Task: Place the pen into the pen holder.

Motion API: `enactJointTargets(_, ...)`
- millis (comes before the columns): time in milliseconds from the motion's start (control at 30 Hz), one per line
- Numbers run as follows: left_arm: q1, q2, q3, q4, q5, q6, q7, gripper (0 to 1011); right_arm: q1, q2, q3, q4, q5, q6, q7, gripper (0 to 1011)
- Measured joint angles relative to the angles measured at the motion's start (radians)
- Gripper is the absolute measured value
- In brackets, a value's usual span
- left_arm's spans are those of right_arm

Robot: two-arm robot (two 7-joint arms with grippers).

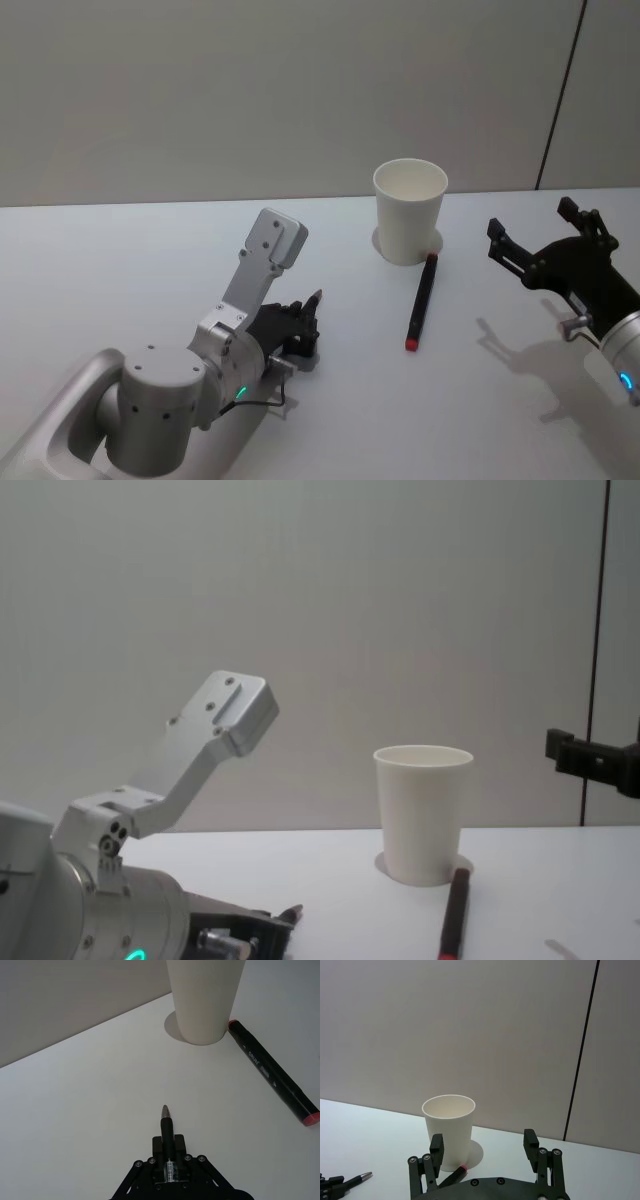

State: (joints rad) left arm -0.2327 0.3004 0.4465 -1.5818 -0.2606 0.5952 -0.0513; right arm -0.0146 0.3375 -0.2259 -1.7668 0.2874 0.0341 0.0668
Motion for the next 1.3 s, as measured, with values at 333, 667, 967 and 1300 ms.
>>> enactJointTargets(333,0.010,0.005,-0.003,-0.017,0.001,0.000,0.014,138,0.000,0.000,0.000,0.000,0.000,0.000,0.000,1001)
enactJointTargets(667,0.050,0.025,-0.024,-0.072,-0.029,-0.019,0.107,138,0.000,0.000,0.000,0.000,0.000,0.000,0.000,1002)
enactJointTargets(967,0.108,0.054,-0.053,-0.151,-0.087,-0.108,0.210,138,0.000,0.000,0.000,0.000,0.000,0.000,0.000,1002)
enactJointTargets(1300,0.177,0.092,-0.088,-0.238,-0.148,-0.266,0.282,138,0.000,0.000,0.000,0.000,0.000,0.000,0.000,1002)
